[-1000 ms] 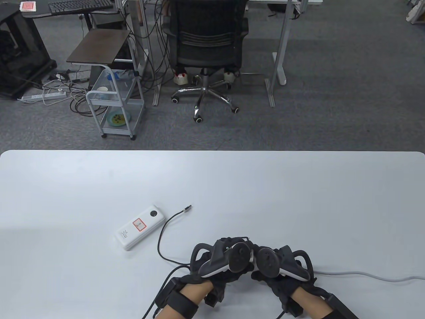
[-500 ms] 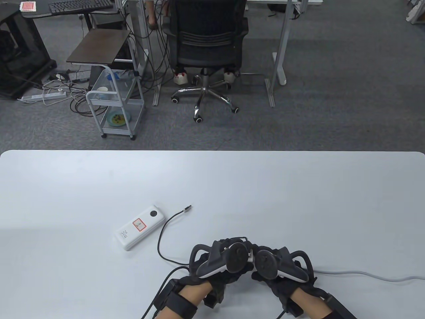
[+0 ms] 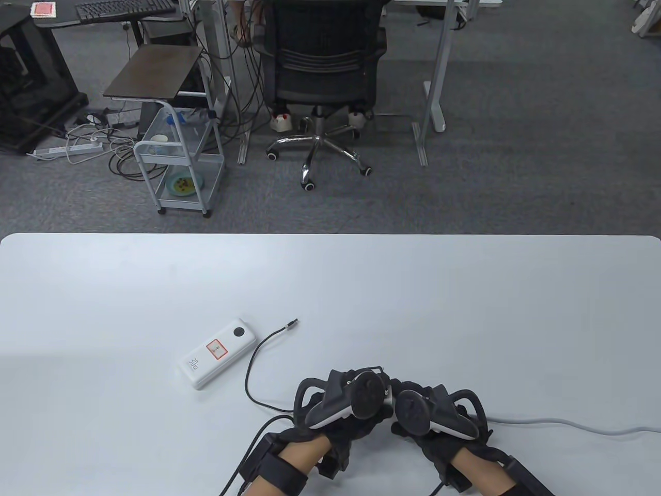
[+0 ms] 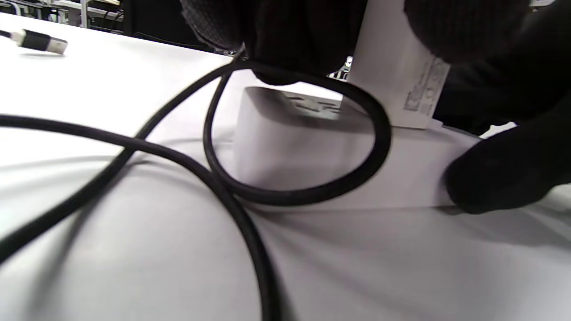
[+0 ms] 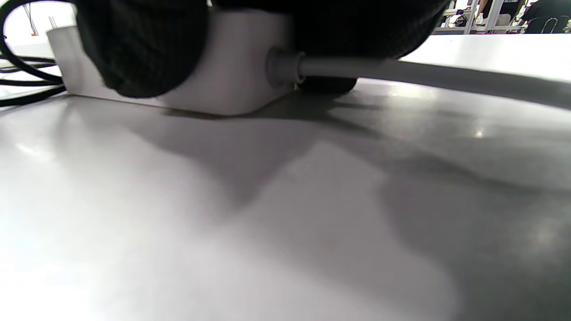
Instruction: Unplug the charger and disconnect the battery pack
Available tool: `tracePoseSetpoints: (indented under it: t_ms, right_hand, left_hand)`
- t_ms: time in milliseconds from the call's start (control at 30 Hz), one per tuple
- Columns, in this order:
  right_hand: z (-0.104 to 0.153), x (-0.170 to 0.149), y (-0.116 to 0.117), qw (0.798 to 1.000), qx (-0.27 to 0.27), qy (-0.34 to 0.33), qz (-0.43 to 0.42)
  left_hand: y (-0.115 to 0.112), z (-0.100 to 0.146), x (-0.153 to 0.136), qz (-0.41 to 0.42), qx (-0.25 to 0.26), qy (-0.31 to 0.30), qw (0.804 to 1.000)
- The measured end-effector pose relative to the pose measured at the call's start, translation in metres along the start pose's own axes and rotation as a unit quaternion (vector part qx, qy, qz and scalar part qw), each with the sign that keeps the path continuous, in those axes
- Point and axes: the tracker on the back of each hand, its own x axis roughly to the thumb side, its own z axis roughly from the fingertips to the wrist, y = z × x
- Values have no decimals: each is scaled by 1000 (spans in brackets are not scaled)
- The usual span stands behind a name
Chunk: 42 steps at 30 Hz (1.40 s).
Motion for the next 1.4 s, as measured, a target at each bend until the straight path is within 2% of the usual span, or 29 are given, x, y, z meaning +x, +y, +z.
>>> tracePoseSetpoints:
  t_ms: [133, 300, 467, 633, 800, 967, 1033, 1133, 1233, 1333, 1400]
  right_hand:
    - [0, 0, 0, 1000, 1, 1, 3]
    - [0, 0, 0, 1000, -1, 0, 7]
    - [0, 0, 0, 1000, 1, 3, 6]
    - [0, 0, 1, 1000, -3, -1, 5]
    - [0, 0, 0, 1000, -1, 3, 5]
    - [0, 3, 1, 1000, -12, 4, 21]
    - [-1, 3, 0, 1000, -3, 7, 20]
    - [-1, 1, 0, 1000, -1, 5, 9]
    - [-1, 2, 0, 1000, -4, 4, 17]
    - [-1, 1, 0, 1000, -4, 4, 12]
    - [-1, 3, 0, 1000, -4, 8, 17]
  left_hand:
    - [1, 3, 7, -41, 13, -2, 999]
    - [1, -1, 0, -1, -3, 2, 1000]
    - [2, 3, 6, -37, 12, -5, 999]
    - [1, -1, -2, 3, -3, 1, 1000]
    - [-1, 4, 3, -28, 29, -10, 999]
    - [-1, -3, -9, 43, 0, 5, 999]
    - [1, 0, -4, -3, 16, -3, 1000]
    - [0, 4, 1, -23, 35, -11, 999]
    - [0, 0, -6, 13, 14, 7, 1000]
    - [-3, -4, -18, 92, -7, 8, 996]
    - [-1, 1, -15, 49, 19, -6, 999]
